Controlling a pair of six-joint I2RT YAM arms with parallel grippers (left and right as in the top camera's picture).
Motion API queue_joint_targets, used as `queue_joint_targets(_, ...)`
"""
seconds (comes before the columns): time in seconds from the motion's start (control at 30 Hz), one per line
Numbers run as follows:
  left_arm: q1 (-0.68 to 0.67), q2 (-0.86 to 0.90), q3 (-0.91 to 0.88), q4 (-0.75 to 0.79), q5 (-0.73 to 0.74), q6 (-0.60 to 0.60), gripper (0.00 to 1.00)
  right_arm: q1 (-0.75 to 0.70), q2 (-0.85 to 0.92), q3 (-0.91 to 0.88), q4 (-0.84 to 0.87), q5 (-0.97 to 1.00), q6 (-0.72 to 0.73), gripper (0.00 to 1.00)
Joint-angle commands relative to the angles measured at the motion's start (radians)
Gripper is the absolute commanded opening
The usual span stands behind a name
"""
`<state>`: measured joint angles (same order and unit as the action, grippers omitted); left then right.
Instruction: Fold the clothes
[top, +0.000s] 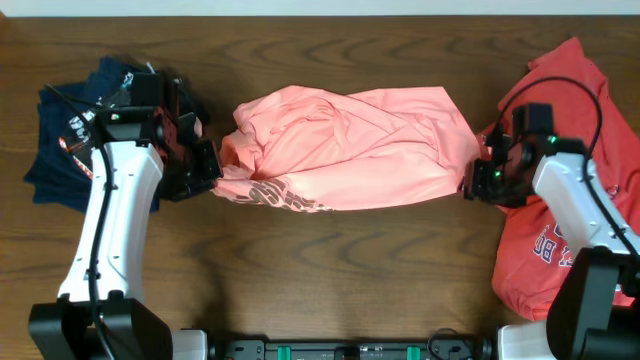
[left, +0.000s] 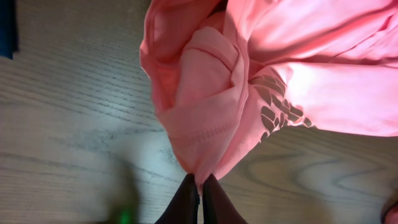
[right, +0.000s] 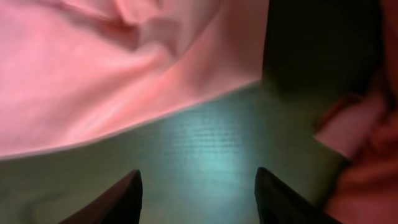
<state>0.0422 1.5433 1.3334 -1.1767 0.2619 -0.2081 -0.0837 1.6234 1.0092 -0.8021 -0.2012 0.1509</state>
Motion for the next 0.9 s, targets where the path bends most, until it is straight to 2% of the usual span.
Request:
queue_joint_targets(0.0, 0.0, -0.001, -0.007, 0.005, -0.013, 0.013, 0.06, 0.012, -0.002, -0.066, 0.105, -0.029, 0.089, 0.62)
queue_joint_targets(0.1, 0.0, -0.001, -0.007, 0.016, -0.013, 0.013, 0.06, 0.024, -0.002, -0.122, 0.227, -0.045, 0.129, 0.67)
queue_joint_targets(0.4, 0.0, 0.0, -0.007, 0.015, -0.013, 0.012, 0.06, 0.051, -0.001, -0.279, 0.523, 0.021, 0.285, 0.65)
queue_joint_targets(0.43, 0.0, 0.0, -0.007, 0.011, -0.013, 0.012, 0.06, 0.051, -0.001, -0.286, 0.543, 0.04, 0.305, 0.62)
queue_joint_targets(0.53, -0.001, 0.0, -0.008, -0.049, -0.013, 0.008, 0.06, 0.05, -0.001, -0.286, 0.571, 0.048, 0.304, 0.42)
queue_joint_targets(0.6, -0.001, 0.0, -0.008, -0.103, -0.013, 0.008, 0.06, 0.046, -0.001, -0.285, 0.568, 0.048, 0.304, 0.36)
queue_joint_targets(0.7, 0.0, 0.0, -0.008, -0.193, -0.013, 0.009, 0.06, 0.033, -0.001, -0.285, 0.527, 0.084, 0.305, 0.07)
queue_joint_targets(0.73, 0.0, 0.0, -0.008, -0.219, -0.013, 0.008, 0.06, 0.028, -0.001, -0.285, 0.502, 0.103, 0.305, 0.01)
queue_joint_targets(0.83, 0.0, 0.0, -0.008, -0.261, -0.013, 0.008, 0.07, 0.013, -0.001, -0.285, 0.453, 0.145, 0.305, 0.01)
queue_joint_targets(0.87, 0.0, 0.0, -0.008, -0.266, -0.012, 0.008, 0.16, 0.008, -0.002, -0.284, 0.444, 0.146, 0.304, 0.09)
